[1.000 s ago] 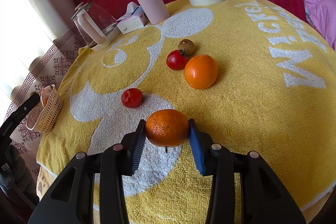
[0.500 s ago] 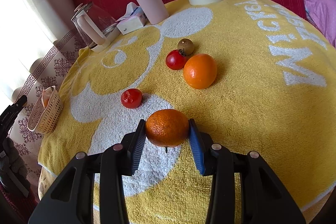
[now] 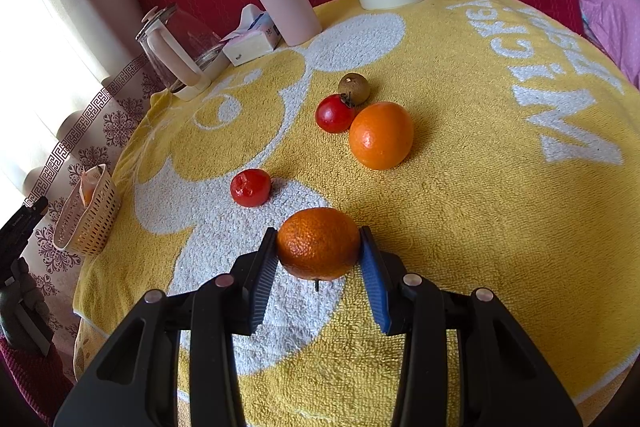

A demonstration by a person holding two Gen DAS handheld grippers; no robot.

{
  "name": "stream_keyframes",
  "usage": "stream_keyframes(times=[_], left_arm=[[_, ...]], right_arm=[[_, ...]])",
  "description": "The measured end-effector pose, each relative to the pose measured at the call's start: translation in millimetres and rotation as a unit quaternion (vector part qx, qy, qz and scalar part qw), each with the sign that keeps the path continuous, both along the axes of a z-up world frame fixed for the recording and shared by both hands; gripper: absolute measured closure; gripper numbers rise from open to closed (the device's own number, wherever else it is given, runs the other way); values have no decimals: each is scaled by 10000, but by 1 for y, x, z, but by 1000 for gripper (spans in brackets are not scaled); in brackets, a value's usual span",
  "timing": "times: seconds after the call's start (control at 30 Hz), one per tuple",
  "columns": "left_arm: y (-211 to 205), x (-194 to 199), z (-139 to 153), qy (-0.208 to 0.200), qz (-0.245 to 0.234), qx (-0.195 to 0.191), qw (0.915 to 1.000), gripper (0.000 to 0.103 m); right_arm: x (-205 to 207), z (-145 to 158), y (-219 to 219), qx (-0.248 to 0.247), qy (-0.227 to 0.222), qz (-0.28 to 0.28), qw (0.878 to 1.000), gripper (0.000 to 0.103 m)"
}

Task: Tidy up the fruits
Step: 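Carry the kiwi into the basket and open the left tool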

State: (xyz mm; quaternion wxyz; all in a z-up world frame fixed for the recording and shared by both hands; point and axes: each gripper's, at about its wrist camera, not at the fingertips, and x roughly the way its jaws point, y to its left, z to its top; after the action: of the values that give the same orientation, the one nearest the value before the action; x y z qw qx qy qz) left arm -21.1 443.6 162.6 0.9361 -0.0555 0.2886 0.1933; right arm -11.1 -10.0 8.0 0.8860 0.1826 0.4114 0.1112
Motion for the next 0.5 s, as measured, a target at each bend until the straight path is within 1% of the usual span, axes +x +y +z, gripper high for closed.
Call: stream_keyframes(times=[0.5], left_arm=[[13, 10, -15, 208, 225, 7, 9995, 75]], right_arm=[[1, -1, -1, 69, 16, 11, 10000, 62]])
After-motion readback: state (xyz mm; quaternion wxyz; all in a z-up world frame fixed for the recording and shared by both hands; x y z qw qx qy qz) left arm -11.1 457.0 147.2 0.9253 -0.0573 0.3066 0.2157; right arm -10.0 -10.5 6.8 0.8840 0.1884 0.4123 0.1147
